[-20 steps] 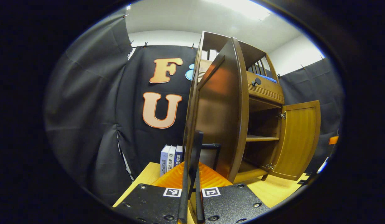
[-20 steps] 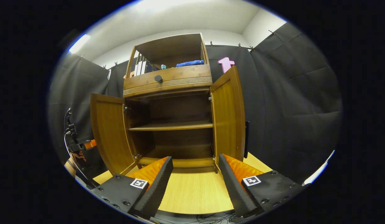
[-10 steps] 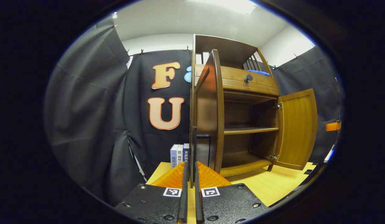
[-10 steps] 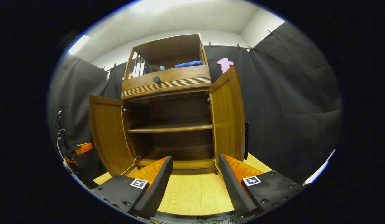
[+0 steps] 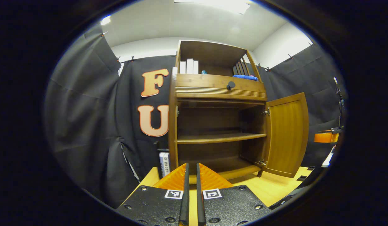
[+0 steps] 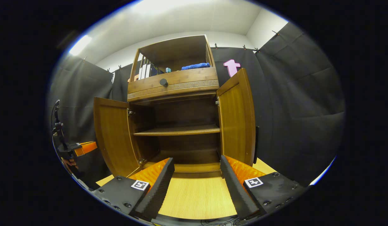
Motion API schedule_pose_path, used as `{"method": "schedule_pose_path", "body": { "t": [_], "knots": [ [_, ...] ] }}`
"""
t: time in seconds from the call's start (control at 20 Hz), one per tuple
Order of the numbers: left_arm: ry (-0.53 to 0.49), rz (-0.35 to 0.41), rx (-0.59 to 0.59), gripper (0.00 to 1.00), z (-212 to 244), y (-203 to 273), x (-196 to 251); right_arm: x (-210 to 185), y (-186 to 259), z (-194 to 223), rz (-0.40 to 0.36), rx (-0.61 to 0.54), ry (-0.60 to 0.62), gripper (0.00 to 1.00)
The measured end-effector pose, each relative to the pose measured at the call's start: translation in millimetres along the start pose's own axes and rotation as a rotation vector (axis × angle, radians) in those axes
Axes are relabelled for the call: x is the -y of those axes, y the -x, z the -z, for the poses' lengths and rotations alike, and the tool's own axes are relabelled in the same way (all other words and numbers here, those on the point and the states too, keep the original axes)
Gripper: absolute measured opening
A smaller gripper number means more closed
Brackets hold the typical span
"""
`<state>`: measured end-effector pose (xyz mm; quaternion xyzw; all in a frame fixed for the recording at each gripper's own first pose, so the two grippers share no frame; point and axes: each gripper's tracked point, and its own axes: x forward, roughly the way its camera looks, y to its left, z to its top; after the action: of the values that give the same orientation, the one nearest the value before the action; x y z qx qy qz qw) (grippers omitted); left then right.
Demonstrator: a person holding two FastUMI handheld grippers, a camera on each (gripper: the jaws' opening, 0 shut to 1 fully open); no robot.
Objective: Open the right door of the double-door shoe cabinet with the right hand, and open the left door with the left hand.
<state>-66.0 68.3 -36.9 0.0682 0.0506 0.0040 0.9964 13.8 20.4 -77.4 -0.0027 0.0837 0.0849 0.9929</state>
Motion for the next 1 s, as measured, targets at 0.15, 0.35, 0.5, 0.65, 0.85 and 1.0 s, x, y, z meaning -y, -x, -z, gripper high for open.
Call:
{"method": "schedule_pose_path", "body": {
  "t": [0.15, 0.35, 0.5, 0.65, 0.85, 1.0],
  "knots": [
    [0.007, -0.006, 0.023, 0.08, -6, -15, 22, 6, 6, 0, 0.021, -0.002, 0.010, 0.89],
    [0.059, 0.009, 0.010, 0.10, 4, -30, 47, 13, 12, -1, 0.058, 0.002, 0.013, 0.88],
    [0.055, -0.030, 0.005, 0.12, 8, -33, 45, 14, 16, -5, 0.068, 0.016, 0.009, 0.89],
    [0.069, -0.023, 0.020, 0.30, 8, -35, 53, 15, 16, -3, 0.072, 0.016, 0.008, 0.89],
    [0.065, -0.041, 0.030, 0.68, 6, -30, 51, 14, 15, -5, 0.069, 0.019, 0.009, 0.89],
    [0.099, -0.032, 0.043, 0.84, 5, -29, 50, 12, 13, -6, 0.064, 0.025, 0.012, 0.95]
  ]
}}
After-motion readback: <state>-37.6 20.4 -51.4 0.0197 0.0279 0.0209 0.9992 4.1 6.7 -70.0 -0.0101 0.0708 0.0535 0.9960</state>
